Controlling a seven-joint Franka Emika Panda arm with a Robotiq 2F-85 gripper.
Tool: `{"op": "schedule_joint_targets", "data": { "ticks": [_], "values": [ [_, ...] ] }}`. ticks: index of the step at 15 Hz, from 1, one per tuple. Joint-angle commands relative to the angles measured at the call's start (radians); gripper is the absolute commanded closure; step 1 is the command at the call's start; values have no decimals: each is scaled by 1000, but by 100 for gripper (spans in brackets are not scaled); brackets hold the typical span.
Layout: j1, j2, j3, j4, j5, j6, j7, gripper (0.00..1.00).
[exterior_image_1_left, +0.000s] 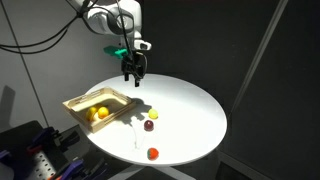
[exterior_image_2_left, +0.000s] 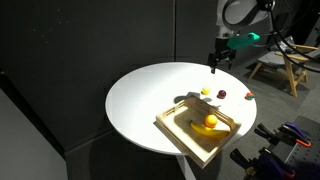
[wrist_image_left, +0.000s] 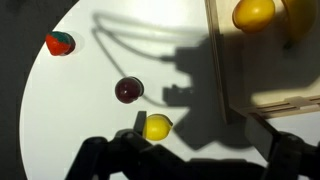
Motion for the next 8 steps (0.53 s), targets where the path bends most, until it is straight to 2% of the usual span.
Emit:
{"op": "schedule_joint_targets", "data": {
  "ticks": [1, 8],
  "values": [
    [-24, 11, -17, 24, 66, 2, -80, 0],
    [-63, 29, -54, 24, 96, 52, -148, 0]
  ]
}}
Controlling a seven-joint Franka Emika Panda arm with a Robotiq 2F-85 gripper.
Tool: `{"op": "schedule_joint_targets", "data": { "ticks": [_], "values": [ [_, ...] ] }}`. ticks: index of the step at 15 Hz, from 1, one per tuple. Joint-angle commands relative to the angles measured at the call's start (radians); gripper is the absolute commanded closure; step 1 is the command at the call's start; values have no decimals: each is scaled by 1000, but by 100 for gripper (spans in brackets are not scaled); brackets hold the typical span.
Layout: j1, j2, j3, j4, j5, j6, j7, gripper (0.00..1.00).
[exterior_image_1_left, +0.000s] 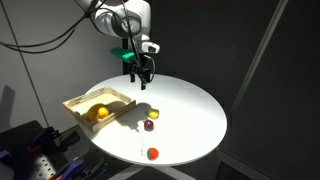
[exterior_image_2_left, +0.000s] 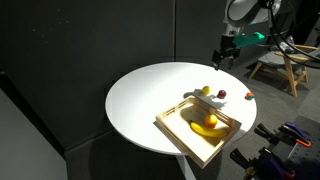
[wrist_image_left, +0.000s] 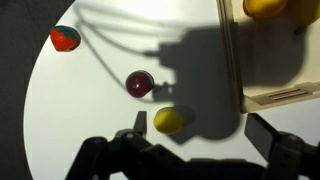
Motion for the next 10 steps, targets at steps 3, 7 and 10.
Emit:
{"op": "schedule_joint_targets", "data": {
  "ticks": [3, 7, 10],
  "values": [
    [-29, 41, -25, 18, 20, 45, -57, 0],
    [-37, 95, -36, 20, 5, 92, -55, 0],
    [-40, 142, -40, 27, 4, 118, -56, 0]
  ]
}}
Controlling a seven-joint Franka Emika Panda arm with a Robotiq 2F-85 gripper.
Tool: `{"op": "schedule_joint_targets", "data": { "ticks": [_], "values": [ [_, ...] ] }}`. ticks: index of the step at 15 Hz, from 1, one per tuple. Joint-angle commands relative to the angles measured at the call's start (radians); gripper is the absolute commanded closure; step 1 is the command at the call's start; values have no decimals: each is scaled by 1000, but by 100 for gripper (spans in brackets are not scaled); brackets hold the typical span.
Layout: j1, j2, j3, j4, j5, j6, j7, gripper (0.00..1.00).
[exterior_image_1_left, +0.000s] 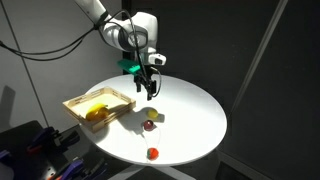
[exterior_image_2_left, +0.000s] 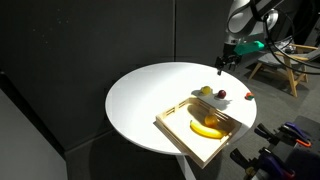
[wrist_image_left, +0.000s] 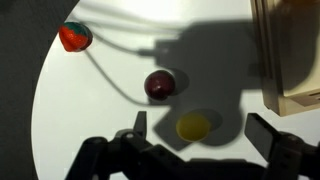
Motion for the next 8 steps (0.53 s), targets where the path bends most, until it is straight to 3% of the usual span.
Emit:
{"op": "schedule_joint_targets", "data": {
  "ticks": [1, 8],
  "values": [
    [-8, 62, -7, 28, 1, 32, -22, 0],
    [-18, 162, -27, 58, -5, 80, -23, 0]
  ]
}}
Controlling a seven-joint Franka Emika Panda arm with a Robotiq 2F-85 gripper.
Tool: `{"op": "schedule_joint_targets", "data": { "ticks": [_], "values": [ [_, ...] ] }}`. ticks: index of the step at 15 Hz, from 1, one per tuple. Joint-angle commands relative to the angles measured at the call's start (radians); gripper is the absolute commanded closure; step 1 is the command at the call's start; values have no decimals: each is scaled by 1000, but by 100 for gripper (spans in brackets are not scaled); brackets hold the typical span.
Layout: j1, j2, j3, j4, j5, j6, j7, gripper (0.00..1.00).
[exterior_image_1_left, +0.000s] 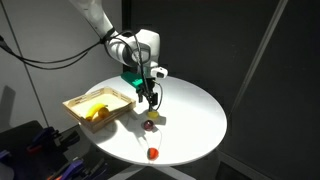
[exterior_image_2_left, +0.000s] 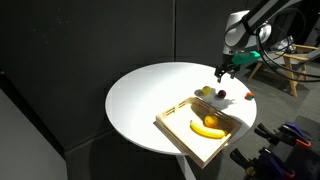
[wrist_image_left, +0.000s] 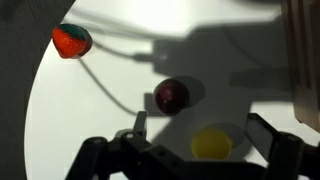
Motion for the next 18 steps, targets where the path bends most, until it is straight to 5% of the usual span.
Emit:
{"op": "schedule_joint_targets", "data": {
  "ticks": [1, 18],
  "values": [
    [-18, 52, -10, 45, -3, 9, -25, 0],
    [-27, 90, -17, 59, 3, 20, -13, 0]
  ]
}}
